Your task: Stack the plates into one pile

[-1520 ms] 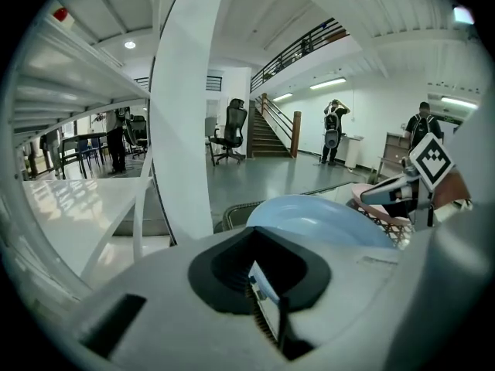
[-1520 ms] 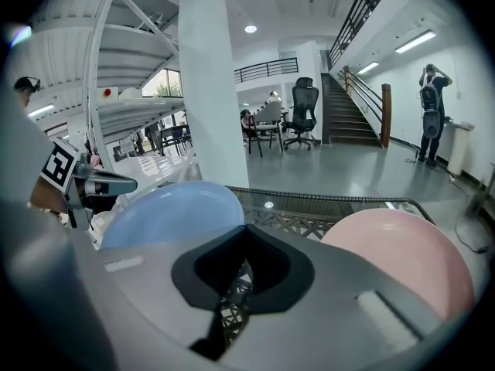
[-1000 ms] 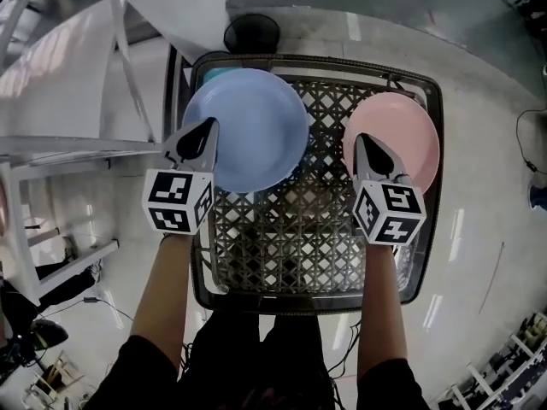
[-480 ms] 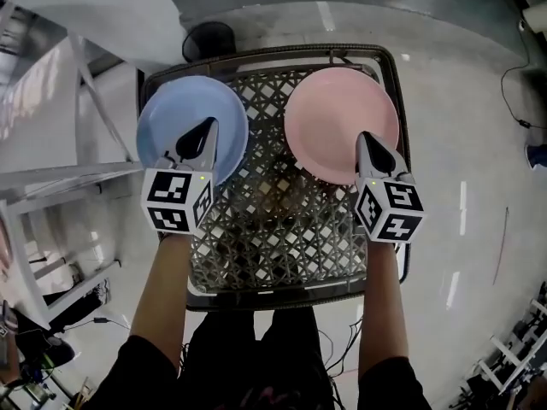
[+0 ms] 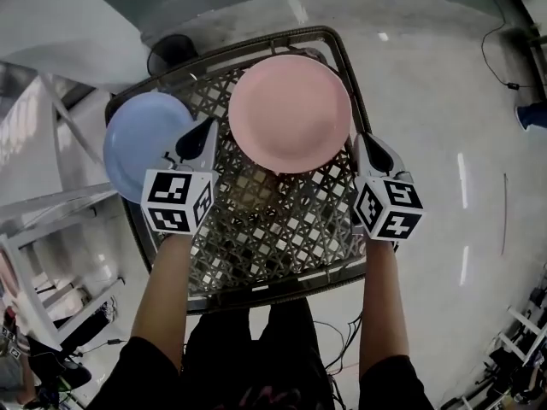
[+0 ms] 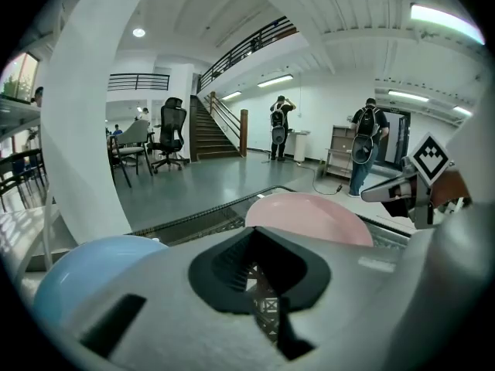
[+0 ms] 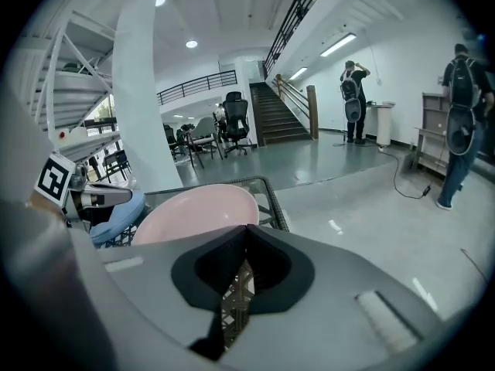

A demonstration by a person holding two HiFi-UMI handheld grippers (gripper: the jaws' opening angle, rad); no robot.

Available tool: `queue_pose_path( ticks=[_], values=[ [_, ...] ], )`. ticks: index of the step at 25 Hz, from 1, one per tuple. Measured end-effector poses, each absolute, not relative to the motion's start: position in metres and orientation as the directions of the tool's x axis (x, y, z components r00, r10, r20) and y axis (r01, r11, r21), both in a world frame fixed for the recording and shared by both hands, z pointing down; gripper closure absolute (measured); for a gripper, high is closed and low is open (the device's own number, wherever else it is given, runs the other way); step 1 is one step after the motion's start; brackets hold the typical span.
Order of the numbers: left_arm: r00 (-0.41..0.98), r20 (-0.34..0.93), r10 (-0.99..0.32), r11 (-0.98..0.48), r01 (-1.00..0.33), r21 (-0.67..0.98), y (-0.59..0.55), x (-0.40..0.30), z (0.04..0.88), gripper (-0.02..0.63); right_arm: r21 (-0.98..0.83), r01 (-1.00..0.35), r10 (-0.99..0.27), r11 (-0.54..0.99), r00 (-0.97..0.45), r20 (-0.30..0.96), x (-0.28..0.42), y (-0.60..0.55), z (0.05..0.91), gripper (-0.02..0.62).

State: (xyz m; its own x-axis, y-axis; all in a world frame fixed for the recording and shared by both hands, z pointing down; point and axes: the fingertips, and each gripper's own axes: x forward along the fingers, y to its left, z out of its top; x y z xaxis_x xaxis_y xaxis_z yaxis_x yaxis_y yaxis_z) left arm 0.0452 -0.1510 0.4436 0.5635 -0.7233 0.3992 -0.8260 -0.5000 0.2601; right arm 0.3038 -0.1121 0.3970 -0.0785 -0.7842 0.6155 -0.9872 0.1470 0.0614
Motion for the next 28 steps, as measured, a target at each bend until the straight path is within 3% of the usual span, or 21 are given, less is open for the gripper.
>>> queue_pose_path(
  ticks=[17,28],
  values=[
    [0.556,0.435,-0.708,-0.5,-0.83,0.248,-0.154,0.063,0.452,0.606,0.036,-0.987,-0.776,0.154,-0.099,0.623,0.308,-0.116,0.408,0.588],
    [0.55,0.471,-0.689,-0.468,-0.835,0.29,-0.165,0.081,0.472,0.491,0.02,-0.989,-0.747,0.15,-0.1,0.657,0.312,-0.128,0.432,0.507]
  ],
)
